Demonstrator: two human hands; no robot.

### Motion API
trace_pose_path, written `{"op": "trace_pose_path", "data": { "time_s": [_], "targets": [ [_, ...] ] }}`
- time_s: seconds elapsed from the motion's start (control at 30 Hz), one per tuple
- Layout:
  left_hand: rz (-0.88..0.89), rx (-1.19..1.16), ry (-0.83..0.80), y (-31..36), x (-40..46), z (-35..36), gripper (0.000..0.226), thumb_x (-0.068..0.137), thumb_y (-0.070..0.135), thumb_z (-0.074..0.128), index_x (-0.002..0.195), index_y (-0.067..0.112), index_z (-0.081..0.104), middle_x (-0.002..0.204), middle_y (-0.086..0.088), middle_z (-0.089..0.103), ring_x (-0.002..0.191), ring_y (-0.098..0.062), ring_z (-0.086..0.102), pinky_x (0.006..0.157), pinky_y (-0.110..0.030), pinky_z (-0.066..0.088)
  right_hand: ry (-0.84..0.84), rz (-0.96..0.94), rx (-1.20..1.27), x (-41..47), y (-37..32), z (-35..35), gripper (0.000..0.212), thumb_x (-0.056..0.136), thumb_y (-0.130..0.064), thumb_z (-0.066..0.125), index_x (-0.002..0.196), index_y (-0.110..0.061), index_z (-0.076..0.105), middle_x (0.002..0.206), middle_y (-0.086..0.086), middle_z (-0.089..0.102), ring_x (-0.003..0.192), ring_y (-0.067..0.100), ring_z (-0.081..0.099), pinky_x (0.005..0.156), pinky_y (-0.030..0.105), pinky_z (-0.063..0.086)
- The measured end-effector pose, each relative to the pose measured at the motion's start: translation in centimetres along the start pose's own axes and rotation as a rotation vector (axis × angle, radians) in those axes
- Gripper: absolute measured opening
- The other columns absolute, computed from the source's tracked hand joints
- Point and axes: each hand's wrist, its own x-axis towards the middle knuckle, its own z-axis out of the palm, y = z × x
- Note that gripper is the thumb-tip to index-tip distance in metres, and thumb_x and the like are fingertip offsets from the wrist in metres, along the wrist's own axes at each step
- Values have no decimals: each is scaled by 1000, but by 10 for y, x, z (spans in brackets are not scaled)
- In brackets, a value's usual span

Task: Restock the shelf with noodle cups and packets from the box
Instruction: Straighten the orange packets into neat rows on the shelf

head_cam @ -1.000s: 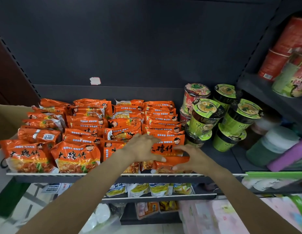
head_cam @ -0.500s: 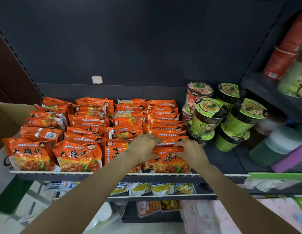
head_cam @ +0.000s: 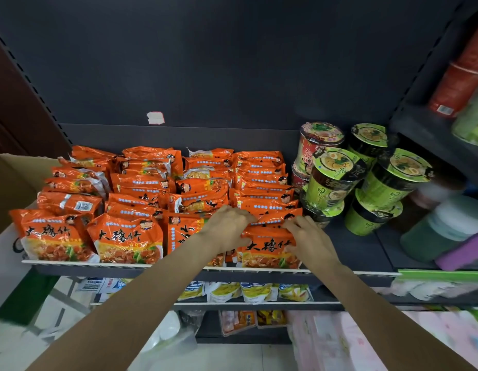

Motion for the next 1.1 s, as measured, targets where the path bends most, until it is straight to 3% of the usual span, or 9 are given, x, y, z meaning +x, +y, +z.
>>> {"op": "trace_pose_path", "data": {
  "time_s": [0.3,0.4,0.47,0.57,0.7,0.8,0.93,1.0,1.1],
  "targets": [
    [16,-10,-38,-6,5,-1,63,87,39,61,142,20,38,142,-2,48,128,-20,45,110,-36,28,56,21,46,7,-10,8,51,81,-33,69,127,-21,52,119,-2,49,115,15,41,82,30,49],
    [7,18,-45,-6,5,2,62,89,36,61,143,21,36,144,-2,45,131,-20,42,111,-38,27,103,-1,11,5,-12,14,55,59,-30,88,108,-18,65,103,0,57,96,19,57,72,33,54],
    [5,22,-30,-4,5,1,62,89,37,60,144,21,35,144,-2,44,132,-20,39,111,-37,26,150,-27,16,4,-9,11,69,54,-30,89,116,-18,61,116,2,54,106,22,55,82,37,53],
    [-13,42,30,-1,2,3,64,89,41,58,145,22,33,148,-1,37,135,-19,31,111,-35,23,123,-94,13,7,-4,6,92,72,-35,78,146,-22,25,150,3,23,140,21,22,114,36,25],
    [-97,132,47,4,2,9,89,82,46,64,150,18,13,158,-5,9,144,-22,10,117,-37,12,22,-102,-104,9,-3,7,101,76,-43,72,150,-22,5,154,5,12,144,21,7,118,38,0],
    [-144,248,-9,8,9,10,101,80,50,65,150,15,1,159,-9,-3,146,-25,3,118,-39,4,45,-83,-175,12,-6,13,101,72,-40,77,148,-18,16,145,9,28,140,25,21,118,42,6],
    [-176,277,19,12,16,15,93,82,51,62,150,14,10,158,-10,8,144,-25,15,117,-40,7,128,-55,-204,15,-5,17,101,41,-40,93,130,-15,51,114,8,56,109,25,55,104,41,38],
    [-174,244,27,13,16,14,92,82,53,61,149,17,12,158,-9,11,144,-24,16,117,-40,7,119,-79,-197,16,-3,12,100,43,-43,91,130,-17,50,114,7,54,109,25,54,103,39,39],
    [-158,111,41,12,12,6,89,80,63,54,149,21,17,156,-6,18,143,-22,19,118,-39,10,39,-128,-54,22,0,-2,94,68,-57,72,143,-21,28,134,4,37,126,23,36,112,37,24]
  ]
}}
